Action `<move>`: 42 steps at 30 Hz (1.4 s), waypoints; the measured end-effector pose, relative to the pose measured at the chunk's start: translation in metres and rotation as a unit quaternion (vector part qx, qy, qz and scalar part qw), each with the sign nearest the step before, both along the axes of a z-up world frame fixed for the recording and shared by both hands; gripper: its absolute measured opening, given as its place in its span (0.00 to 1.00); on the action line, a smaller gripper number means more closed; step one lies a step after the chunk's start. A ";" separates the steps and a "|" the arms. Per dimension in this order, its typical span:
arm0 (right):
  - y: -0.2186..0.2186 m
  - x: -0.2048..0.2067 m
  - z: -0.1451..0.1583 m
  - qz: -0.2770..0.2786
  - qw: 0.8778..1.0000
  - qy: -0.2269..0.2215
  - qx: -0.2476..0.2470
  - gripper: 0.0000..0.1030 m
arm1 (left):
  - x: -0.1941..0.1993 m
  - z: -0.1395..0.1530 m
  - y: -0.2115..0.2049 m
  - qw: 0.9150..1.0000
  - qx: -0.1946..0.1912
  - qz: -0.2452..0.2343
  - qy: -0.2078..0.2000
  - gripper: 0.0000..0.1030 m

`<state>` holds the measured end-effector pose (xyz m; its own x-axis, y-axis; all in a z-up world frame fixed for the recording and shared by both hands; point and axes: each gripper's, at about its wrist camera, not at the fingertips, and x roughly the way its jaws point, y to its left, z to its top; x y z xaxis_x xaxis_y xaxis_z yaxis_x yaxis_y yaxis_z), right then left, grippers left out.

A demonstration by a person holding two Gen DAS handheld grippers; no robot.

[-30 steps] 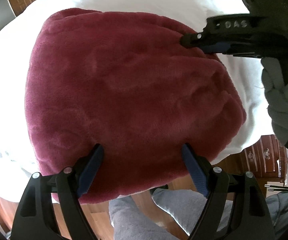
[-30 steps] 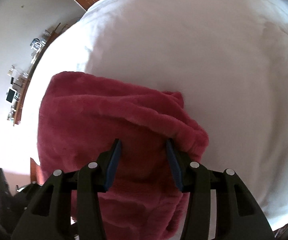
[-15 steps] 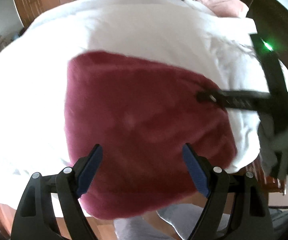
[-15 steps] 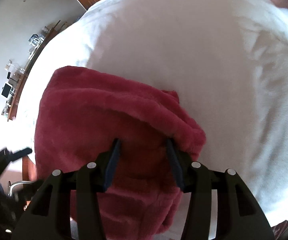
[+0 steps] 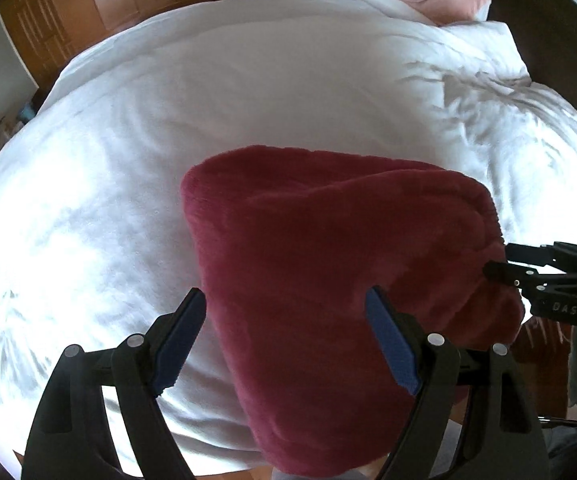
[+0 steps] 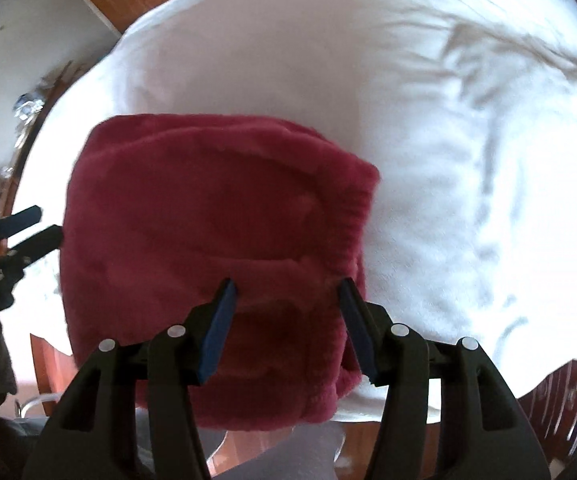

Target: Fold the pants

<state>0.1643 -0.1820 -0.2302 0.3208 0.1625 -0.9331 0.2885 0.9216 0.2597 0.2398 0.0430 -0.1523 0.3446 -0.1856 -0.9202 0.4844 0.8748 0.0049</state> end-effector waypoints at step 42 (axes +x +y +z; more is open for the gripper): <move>-0.065 -0.008 -0.101 -0.102 0.970 0.050 0.213 0.88 | 0.083 -0.110 0.052 0.955 -0.171 0.008 0.242 0.95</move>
